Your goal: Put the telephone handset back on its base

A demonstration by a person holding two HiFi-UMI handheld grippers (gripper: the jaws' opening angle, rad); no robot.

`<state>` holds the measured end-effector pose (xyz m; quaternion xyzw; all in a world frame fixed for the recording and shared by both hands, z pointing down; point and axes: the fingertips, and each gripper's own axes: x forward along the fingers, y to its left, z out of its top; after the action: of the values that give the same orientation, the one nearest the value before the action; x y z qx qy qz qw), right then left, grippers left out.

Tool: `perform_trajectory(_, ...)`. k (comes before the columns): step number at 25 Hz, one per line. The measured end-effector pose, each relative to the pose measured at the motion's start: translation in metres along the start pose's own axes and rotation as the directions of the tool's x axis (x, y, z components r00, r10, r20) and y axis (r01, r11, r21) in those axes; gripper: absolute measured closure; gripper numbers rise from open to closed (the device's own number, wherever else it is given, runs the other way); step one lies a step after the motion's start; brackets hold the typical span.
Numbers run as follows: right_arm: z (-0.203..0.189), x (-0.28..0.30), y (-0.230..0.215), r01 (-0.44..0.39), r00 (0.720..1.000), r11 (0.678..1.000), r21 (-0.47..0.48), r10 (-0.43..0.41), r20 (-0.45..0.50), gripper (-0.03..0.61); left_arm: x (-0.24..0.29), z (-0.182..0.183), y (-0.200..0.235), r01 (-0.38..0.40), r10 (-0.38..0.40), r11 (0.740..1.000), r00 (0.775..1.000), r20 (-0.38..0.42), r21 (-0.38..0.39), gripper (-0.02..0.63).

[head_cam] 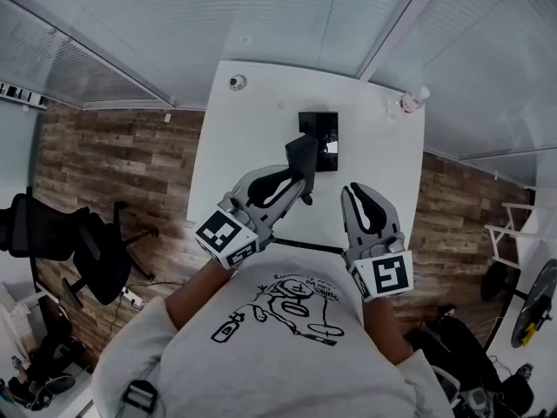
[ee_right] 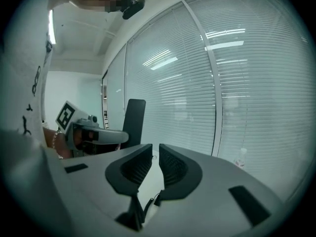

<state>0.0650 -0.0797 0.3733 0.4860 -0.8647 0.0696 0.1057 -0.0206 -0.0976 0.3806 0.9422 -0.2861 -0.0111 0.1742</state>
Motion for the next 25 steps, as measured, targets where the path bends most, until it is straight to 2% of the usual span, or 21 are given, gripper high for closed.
perform_trajectory(4, -0.038, 0.014, 0.011, -0.048, 0.996, 0.999, 0.024, 0.05, -0.079, 0.545, 0.01, -0.015, 0.012, 0.019, -0.02, 0.998, 1.0, -0.013, -0.059, 0.546)
perform_trajectory(10, -0.097, 0.029, 0.023, -0.103, 0.973, 0.993, 0.06, 0.113, -0.201, 0.531, 0.026, -0.036, 0.022, 0.045, -0.05, 0.994, 0.998, -0.047, -0.103, 0.546)
perform_trajectory(15, -0.136, 0.042, 0.026, -0.13, 0.948, 0.99, 0.052, 0.139, -0.287, 0.503, 0.041, -0.054, 0.034, 0.057, -0.066, 0.989, 0.995, -0.069, -0.136, 0.546)
perform_trajectory(25, -0.207, 0.061, 0.03, -0.166, 0.884, 0.985, 0.046, 0.17, -0.436, 0.483, 0.056, -0.097, 0.051, 0.082, -0.115, 0.962, 0.987, -0.114, -0.259, 0.546)
